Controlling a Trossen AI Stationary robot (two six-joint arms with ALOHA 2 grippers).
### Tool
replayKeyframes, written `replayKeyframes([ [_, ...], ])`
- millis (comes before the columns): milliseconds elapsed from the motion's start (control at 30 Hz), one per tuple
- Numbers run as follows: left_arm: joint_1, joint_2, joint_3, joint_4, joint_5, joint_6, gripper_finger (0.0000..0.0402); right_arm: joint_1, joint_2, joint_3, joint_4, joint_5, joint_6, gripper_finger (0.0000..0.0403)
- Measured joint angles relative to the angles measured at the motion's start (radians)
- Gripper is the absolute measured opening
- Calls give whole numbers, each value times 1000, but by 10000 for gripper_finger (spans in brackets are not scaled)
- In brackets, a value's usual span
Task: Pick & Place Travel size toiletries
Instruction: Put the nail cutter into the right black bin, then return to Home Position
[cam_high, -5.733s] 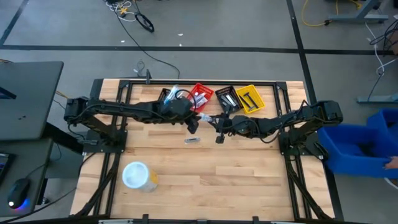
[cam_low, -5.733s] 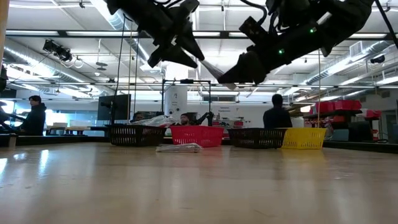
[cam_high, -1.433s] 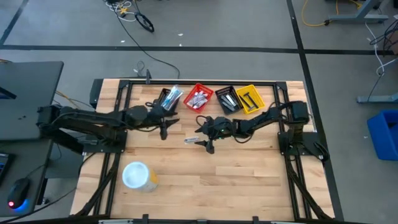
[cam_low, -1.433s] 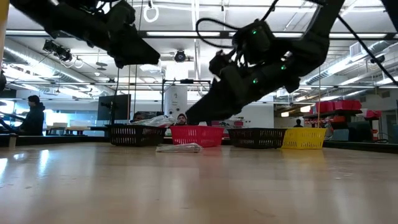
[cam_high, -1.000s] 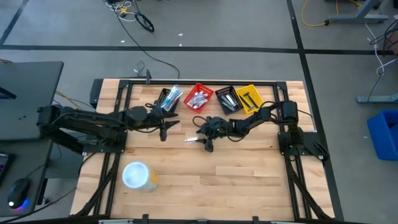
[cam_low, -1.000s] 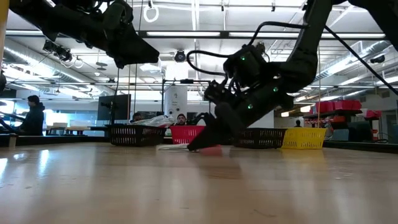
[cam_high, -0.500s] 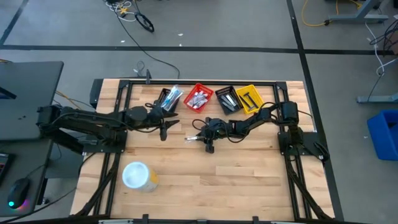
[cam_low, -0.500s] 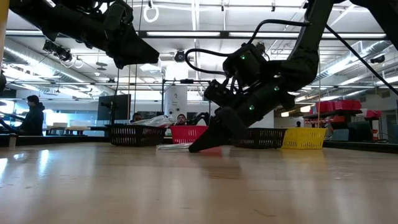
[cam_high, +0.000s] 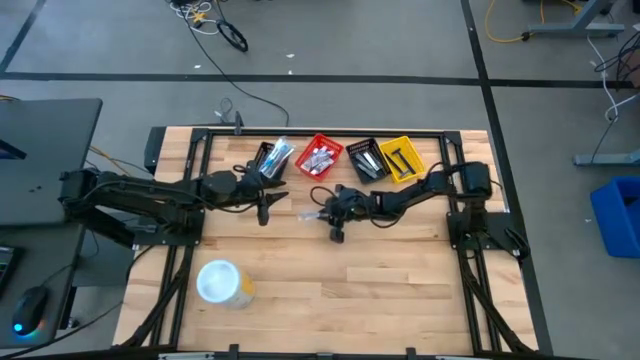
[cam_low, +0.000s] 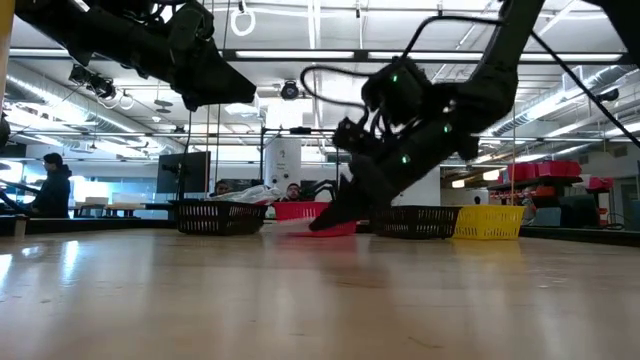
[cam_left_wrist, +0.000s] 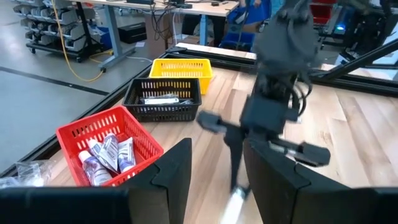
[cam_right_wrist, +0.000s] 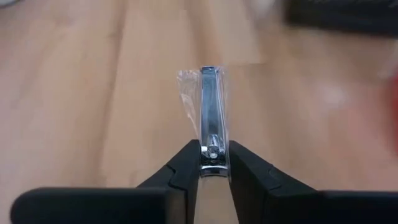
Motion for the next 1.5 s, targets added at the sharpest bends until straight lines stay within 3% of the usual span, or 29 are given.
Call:
replayKeyframes([
  [300, 0, 0, 0, -6, -1, -36, 153, -1, -296, 1, -317, 290, 47, 80],
  [433, 0, 0, 0, -8, -1, -36, 153, -7, -442, 2, -484, 468, 54, 80],
  [567, 0, 0, 0, -8, -2, -35, 153, -66, -521, 3, -648, 591, 178, 80],
  [767, 0, 0, 0, -9, -1, -34, 153, -211, -510, -44, -741, 536, 358, 80],
  [1133, 0, 0, 0, -8, -1, -30, 153, -384, -468, -167, -488, 343, 306, 86],
  [1500, 0, 0, 0, -7, -52, -29, 153, -407, -463, -168, -496, 318, 311, 158],
])
